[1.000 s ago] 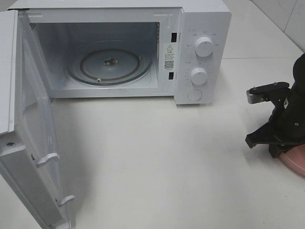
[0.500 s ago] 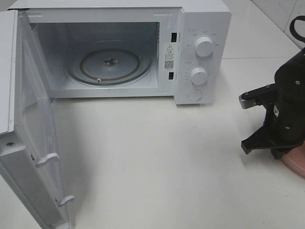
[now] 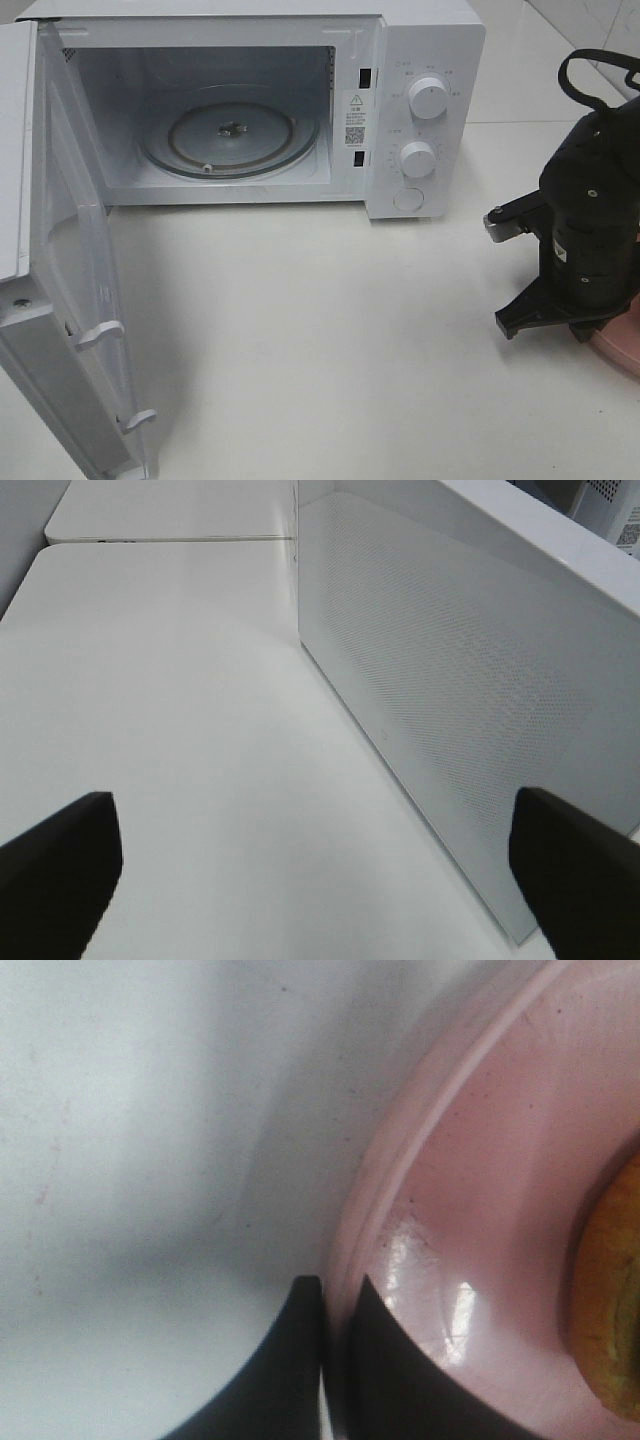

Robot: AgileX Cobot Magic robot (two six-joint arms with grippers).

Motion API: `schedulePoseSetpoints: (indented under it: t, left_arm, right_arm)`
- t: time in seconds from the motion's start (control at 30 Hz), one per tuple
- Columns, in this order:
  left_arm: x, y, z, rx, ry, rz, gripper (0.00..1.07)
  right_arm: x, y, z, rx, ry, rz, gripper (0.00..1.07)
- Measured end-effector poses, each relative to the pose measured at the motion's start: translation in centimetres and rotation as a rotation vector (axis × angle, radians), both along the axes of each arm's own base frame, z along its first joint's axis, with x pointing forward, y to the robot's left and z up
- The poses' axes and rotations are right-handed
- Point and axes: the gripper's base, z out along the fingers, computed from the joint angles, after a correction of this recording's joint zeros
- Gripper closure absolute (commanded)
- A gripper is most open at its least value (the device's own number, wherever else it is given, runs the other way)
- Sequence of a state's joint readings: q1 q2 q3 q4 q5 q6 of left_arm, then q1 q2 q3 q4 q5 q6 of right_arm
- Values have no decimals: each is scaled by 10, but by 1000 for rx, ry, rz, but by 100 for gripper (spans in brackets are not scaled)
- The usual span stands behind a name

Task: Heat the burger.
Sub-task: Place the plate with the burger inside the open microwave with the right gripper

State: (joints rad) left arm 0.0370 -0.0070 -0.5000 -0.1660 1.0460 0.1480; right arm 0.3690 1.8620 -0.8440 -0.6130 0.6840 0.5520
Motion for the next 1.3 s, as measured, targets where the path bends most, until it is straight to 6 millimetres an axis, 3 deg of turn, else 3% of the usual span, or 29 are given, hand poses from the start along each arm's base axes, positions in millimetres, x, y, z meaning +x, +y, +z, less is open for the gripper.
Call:
schedulePoseSetpoints:
  t: [0.37,0.63,1.3]
  left_arm:
    - [0,0,0,0,0,0,7]
    - [0,0,0,0,0,0,7]
    - [0,0,0,0,0,0,7]
  right_arm:
    - [-5,6,5,-88,-6,15,107]
    - [-12,7,27,-98,-64,39,107]
    - [-74,14,53,-122,-74,141,107]
